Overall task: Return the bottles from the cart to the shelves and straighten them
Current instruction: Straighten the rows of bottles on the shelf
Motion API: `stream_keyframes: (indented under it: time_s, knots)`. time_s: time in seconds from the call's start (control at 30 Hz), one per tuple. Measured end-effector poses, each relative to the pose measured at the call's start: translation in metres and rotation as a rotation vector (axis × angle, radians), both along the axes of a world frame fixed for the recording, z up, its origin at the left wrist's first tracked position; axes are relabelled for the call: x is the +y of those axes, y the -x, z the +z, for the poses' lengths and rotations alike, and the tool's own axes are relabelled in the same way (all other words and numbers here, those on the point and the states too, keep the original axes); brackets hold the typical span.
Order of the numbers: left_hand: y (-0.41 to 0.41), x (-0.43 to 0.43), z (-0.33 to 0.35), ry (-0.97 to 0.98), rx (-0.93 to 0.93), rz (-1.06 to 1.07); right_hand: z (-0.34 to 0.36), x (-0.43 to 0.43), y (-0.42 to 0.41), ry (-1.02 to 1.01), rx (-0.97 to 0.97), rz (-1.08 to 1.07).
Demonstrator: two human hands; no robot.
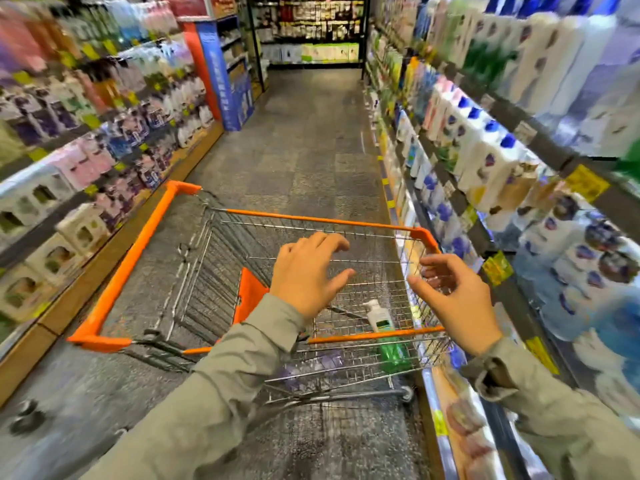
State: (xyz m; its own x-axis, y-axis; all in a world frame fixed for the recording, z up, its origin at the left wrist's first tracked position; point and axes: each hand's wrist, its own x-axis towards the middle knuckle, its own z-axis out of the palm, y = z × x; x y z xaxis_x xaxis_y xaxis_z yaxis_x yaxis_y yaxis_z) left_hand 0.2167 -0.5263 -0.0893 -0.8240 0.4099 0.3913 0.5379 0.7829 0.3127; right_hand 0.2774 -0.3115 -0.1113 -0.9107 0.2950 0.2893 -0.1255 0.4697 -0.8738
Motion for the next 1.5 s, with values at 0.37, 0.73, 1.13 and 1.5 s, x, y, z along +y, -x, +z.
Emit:
stream_keyframes:
  time_s: [0.37,0.73,1.13,1.5]
  knots:
    - [0.045,-0.033,-0.047,0.031,-0.158,0.049,-0.042,-0.022,0.059,-0.003,-0.174,0.022]
    - [0.124,-0.022,-0.104,0.099,-0.335,0.091,-0.104,-0.006,0.152,-0.002,-0.338,0.056]
    - [0.229,0.029,-0.203,0.080,-0.567,0.132,-0.214,0.038,0.262,-0.017,-0.538,0.045]
    - [0.253,0.066,-0.325,0.242,-0.858,0.117,-0.343,0.061,0.287,-0.226,-0.884,0.165]
